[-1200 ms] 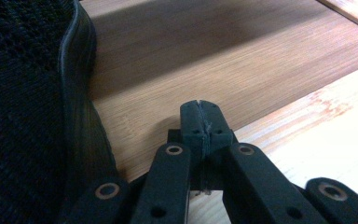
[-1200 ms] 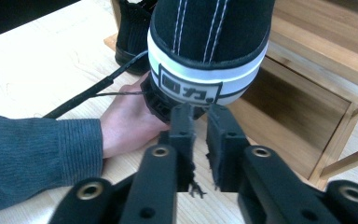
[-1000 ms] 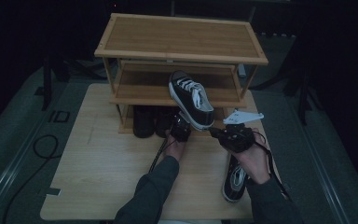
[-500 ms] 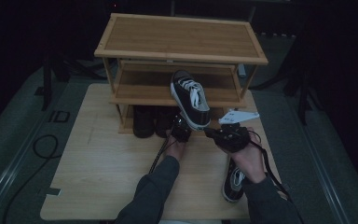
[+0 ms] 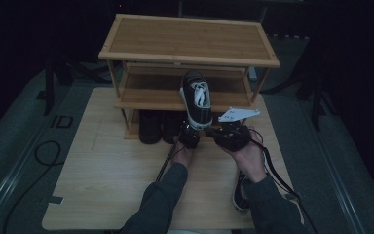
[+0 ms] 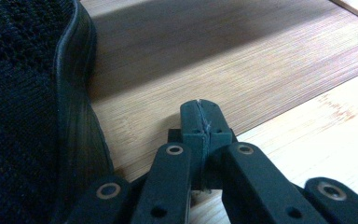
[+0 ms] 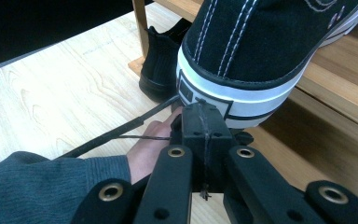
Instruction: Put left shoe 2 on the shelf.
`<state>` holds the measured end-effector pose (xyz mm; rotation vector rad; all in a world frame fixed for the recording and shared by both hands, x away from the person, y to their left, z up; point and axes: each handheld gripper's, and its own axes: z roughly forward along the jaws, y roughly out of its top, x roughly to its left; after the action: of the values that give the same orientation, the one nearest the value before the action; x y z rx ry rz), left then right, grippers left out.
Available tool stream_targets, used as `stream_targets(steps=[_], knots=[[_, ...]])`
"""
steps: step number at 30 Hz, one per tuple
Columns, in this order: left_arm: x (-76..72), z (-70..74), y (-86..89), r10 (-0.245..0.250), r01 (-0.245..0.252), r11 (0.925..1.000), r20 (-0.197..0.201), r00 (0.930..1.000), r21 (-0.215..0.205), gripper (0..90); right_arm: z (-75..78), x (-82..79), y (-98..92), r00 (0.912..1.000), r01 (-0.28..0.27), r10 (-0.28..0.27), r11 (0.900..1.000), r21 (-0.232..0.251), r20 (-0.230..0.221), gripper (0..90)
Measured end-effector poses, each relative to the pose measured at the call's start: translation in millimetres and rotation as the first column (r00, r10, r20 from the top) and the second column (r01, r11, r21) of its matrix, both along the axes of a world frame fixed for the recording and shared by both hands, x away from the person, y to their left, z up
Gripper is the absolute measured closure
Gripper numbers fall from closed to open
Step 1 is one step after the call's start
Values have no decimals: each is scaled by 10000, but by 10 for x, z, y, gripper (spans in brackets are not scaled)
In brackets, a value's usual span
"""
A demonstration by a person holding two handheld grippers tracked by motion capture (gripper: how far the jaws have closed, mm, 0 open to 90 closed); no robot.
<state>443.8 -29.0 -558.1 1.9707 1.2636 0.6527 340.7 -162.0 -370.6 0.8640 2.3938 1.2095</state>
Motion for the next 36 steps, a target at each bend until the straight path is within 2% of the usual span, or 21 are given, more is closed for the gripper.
stream_targets(steps=[12,18,20,27,33,36], knots=[[-5,-1,-13,75,-75,10000,34,10000,57,900,-30,119,38,9999,3,0,9997,251,-108,900],[-13,-3,-25,195,-195,9998,45,9998,33,900,-49,202,81,9994,350,-350,9993,107,57,900],[-14,-4,-27,206,-206,9998,46,9998,23,900,-49,249,93,9995,312,-311,9993,223,-48,900],[-13,-5,-30,218,-218,9998,73,9997,-6,900,-48,309,147,9996,276,-275,9995,148,-44,900],[-17,-2,-35,252,-253,9996,71,9997,109,900,-83,425,219,9981,606,-609,9979,221,136,900],[-17,-3,-37,252,-253,9996,79,9997,136,900,-89,489,224,9986,529,-525,9975,466,-94,900]])
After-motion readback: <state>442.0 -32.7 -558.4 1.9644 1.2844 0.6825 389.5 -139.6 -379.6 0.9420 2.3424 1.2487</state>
